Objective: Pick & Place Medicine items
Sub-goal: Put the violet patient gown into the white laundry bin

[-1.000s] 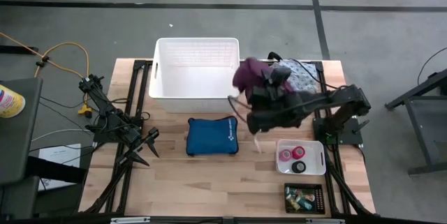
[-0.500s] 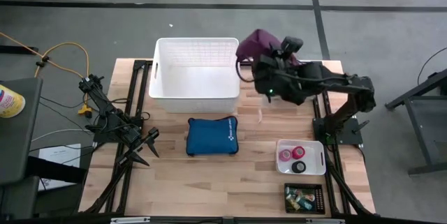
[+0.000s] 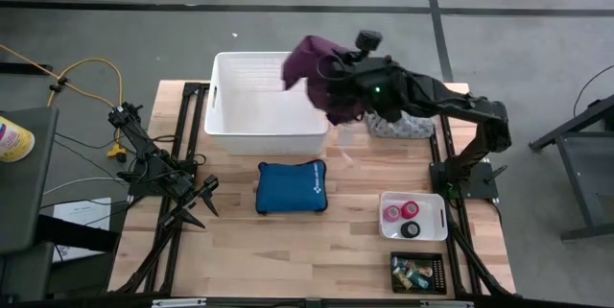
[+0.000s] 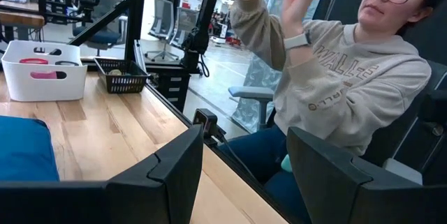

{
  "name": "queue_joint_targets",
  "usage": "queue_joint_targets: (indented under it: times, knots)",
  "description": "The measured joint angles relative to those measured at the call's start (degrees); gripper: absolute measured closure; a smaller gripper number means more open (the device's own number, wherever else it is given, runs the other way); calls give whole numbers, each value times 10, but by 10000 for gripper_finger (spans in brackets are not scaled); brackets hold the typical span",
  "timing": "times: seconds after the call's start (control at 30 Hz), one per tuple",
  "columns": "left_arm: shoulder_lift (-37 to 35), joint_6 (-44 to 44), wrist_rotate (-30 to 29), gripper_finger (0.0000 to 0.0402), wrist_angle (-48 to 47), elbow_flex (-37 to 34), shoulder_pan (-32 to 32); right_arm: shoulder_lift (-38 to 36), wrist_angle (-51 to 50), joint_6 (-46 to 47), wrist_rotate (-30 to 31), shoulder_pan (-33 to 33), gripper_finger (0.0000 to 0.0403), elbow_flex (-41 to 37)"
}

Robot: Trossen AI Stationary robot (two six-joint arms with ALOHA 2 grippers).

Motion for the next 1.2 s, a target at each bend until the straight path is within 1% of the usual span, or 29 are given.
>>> queue_joint_targets:
  times: [0.1, 0.27, 0.53, 0.7, 0.77, 0.9, 1.07, 1.13, 1.2]
  knots:
    - [0, 0, 0, 199, 0, 0, 0, 13, 69, -51, -60, -21, 399, 0]
    - [0, 0, 0, 199, 0, 0, 0, 57, 174, -116, -162, -51, 399, -1]
    - [0, 0, 0, 199, 0, 0, 0, 143, 336, -218, -255, -81, 399, 0]
    - [0, 0, 0, 199, 0, 0, 0, 191, 408, -233, -315, -100, 399, 0]
    - [0, 0, 0, 199, 0, 0, 0, 207, 422, -232, -329, -108, 399, 0]
    - [0, 0, 0, 199, 0, 0, 0, 238, 437, -232, -330, -120, 399, 0]
    - [0, 0, 0, 199, 0, 0, 0, 260, 447, -228, -333, -132, 399, 0]
    - [0, 0, 0, 199, 0, 0, 0, 261, 433, -202, -335, -136, 399, 0]
    - [0, 0, 0, 199, 0, 0, 0, 261, 394, -165, -352, -138, 399, 0]
